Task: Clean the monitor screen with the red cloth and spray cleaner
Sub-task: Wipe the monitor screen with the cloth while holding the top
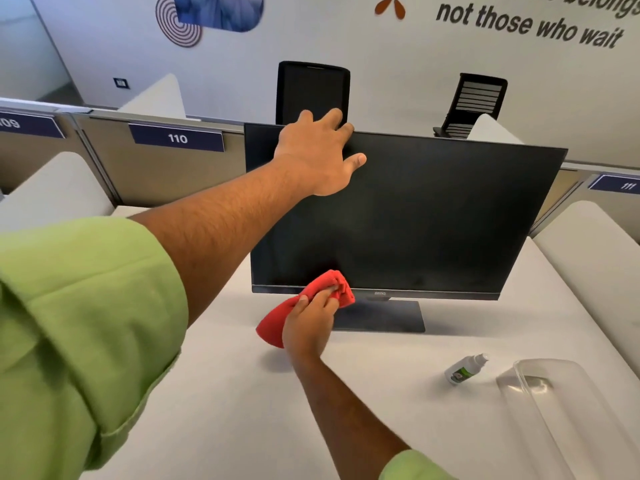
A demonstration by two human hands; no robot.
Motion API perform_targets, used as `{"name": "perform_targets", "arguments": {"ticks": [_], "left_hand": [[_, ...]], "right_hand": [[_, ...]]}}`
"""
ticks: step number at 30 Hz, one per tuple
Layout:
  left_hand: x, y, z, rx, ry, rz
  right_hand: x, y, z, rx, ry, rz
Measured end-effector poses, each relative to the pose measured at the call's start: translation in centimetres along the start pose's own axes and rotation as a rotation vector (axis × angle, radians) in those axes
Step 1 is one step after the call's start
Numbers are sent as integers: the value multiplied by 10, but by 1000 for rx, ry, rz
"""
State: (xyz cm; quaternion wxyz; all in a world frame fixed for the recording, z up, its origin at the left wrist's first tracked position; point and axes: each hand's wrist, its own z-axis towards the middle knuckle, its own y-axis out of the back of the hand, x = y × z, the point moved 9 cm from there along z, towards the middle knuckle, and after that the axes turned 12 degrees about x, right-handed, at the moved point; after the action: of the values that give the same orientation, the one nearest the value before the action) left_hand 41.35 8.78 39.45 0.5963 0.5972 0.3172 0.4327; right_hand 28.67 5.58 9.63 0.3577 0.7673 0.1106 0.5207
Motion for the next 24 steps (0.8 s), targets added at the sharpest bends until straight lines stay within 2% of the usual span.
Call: {"name": "perform_targets", "arguments": {"ticks": [3, 6, 9, 12, 18, 24], "left_hand": [[1, 2, -4, -23, -35, 38], [14, 0, -10, -50, -98, 13], [50, -6, -18, -96, -33, -63], [88, -15, -32, -186, 39, -150], [114, -36, -42, -97, 16, -337], [112, -34, -41, -51, 5, -500]], "right_hand": [[-5, 11, 3, 15, 22, 11], [-28, 52, 17, -109, -25, 76], [-59, 99, 38, -199, -118, 78], [-75, 119, 47, -220, -161, 41], [-49, 78, 30, -212, -155, 112], [20, -21, -8, -31, -40, 215]]}}
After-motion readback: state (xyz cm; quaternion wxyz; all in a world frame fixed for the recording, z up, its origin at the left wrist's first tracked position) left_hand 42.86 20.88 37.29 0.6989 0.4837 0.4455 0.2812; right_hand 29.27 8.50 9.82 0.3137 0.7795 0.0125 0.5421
